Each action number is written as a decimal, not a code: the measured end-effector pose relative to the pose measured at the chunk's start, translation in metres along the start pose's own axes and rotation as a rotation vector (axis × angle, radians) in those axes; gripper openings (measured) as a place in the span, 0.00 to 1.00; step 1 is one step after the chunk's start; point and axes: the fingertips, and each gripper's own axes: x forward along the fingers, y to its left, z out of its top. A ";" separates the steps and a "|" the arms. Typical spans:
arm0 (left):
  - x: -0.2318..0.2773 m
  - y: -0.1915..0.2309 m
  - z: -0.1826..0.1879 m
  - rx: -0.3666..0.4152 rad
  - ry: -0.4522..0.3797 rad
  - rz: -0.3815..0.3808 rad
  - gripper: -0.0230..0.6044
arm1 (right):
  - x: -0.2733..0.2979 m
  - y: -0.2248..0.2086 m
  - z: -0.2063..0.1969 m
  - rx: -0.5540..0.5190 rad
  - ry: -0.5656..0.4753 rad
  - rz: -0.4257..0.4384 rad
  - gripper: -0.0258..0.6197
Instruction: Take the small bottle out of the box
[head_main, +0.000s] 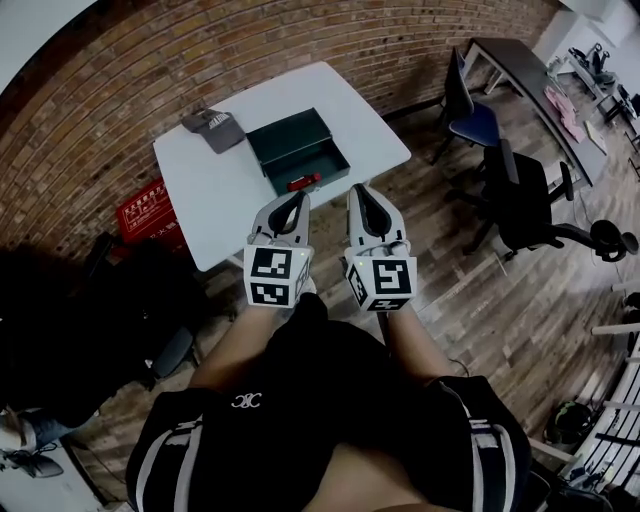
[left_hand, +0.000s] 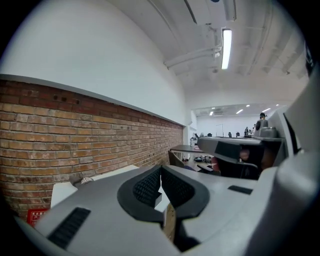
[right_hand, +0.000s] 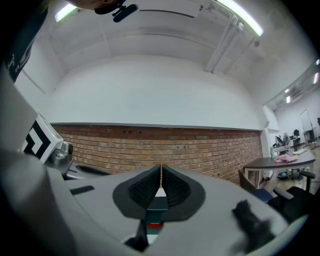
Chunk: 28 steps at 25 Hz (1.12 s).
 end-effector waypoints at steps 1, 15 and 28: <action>0.008 0.005 0.001 -0.002 0.005 -0.001 0.06 | 0.009 -0.003 -0.001 0.003 0.005 -0.002 0.09; 0.123 0.088 -0.009 -0.008 0.080 -0.033 0.06 | 0.142 -0.050 -0.020 0.003 0.057 -0.017 0.09; 0.179 0.116 -0.048 0.063 0.190 -0.153 0.06 | 0.201 -0.082 -0.054 0.024 0.158 -0.032 0.09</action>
